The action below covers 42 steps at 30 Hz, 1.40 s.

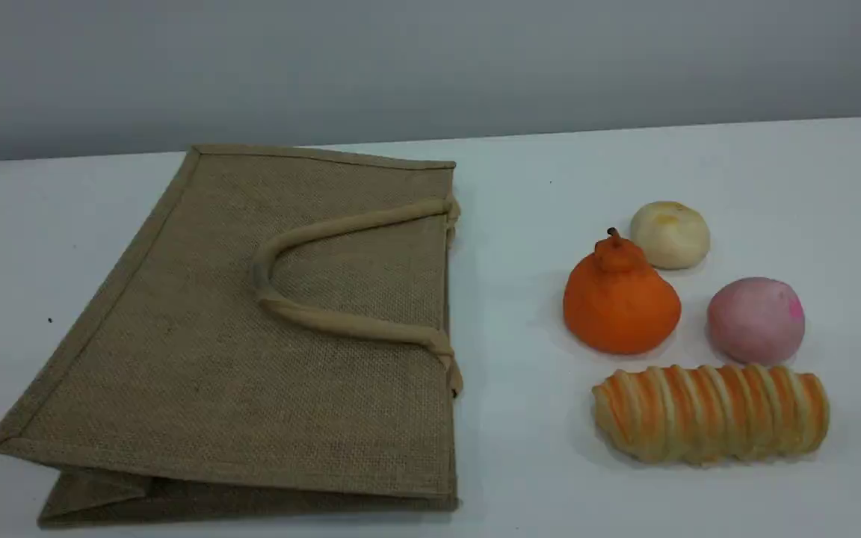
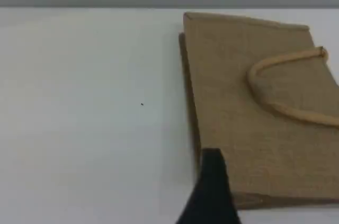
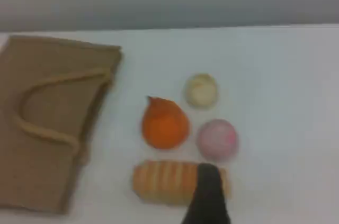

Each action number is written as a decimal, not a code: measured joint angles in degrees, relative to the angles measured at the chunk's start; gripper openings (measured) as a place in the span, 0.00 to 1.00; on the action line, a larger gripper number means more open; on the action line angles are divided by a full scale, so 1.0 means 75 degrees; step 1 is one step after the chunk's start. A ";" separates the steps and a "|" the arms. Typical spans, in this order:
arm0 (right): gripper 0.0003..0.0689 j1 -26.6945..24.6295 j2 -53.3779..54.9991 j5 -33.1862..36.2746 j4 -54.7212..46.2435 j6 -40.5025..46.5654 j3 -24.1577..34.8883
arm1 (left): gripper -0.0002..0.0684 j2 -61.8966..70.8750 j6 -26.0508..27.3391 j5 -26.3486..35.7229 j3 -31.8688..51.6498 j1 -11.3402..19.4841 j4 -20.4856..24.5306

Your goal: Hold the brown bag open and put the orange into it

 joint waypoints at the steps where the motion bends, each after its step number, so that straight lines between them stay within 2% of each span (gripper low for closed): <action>1: 0.71 0.0000 0.0287 -0.0159 0.0122 -0.0083 -0.0049 | 0.77 0.0253 0.0000 -0.0159 -0.0061 0.0000 0.0000; 11: 0.71 0.0000 0.3129 -0.2192 0.1750 -0.1564 -0.0119 | 0.77 0.3516 -0.0009 -0.2124 -0.0286 0.0000 -0.1023; 20: 0.71 0.0006 0.5837 -0.3492 0.4152 -0.3584 -0.0119 | 0.77 0.6454 -0.0105 -0.3839 -0.0286 0.0000 -0.1768; 22: 0.71 0.0006 0.6418 -0.3728 0.4806 -0.4134 -0.0119 | 0.77 0.7141 0.0209 -0.4149 -0.0380 0.0000 -0.2007; 27: 0.71 0.0006 0.7903 -0.3806 0.6820 -0.5916 -0.0125 | 0.77 0.8694 0.0984 -0.4502 -0.0976 0.0000 -0.2917; 34: 0.71 0.0009 0.9462 -0.3436 0.9725 -0.8711 -0.0134 | 0.77 1.0580 0.2188 -0.4387 -0.2001 -0.0052 -0.4296; 38: 0.71 0.0009 0.9992 -0.3323 1.0748 -0.9741 -0.0219 | 0.77 1.1454 0.2623 -0.4460 -0.2341 -0.0430 -0.4724; 42: 0.71 0.0009 1.0323 -0.3323 1.0946 -0.9912 -0.0527 | 0.77 1.2252 0.2669 -0.4875 -0.2685 -0.0880 -0.4741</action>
